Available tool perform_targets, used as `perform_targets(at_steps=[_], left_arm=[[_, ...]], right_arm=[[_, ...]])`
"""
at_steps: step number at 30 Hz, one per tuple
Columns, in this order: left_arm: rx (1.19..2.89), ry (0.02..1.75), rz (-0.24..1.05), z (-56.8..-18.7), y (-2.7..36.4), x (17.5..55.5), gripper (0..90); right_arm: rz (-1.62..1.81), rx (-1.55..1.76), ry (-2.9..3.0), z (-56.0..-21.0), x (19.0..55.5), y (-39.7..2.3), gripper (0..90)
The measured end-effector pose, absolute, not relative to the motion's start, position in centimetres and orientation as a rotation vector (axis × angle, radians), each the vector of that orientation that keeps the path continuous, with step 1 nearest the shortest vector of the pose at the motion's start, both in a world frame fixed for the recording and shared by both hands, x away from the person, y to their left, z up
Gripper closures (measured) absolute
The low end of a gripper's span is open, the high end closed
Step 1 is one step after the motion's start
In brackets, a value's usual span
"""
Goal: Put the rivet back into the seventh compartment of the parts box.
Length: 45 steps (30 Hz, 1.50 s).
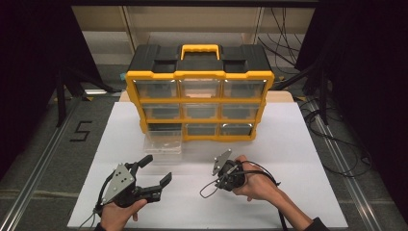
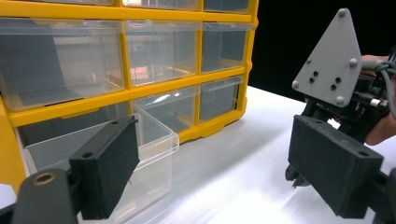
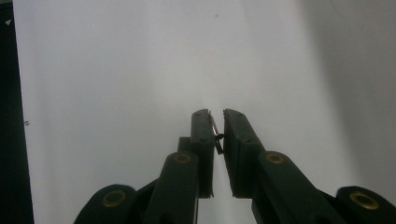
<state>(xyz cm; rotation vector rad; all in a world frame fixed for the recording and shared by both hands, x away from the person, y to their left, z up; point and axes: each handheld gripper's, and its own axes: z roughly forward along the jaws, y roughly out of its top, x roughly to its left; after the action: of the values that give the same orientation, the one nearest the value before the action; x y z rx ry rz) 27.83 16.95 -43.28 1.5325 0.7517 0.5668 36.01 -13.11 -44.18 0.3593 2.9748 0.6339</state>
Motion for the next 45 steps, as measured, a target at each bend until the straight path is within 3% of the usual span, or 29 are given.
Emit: perform_targets(at_steps=[45], left_arm=[[1.536,0.751,0.570,-43.3,16.9,27.8,15.8]], right_arm=[[1.013,0.427,2.669,-39.3,37.8,-12.8,82.8]])
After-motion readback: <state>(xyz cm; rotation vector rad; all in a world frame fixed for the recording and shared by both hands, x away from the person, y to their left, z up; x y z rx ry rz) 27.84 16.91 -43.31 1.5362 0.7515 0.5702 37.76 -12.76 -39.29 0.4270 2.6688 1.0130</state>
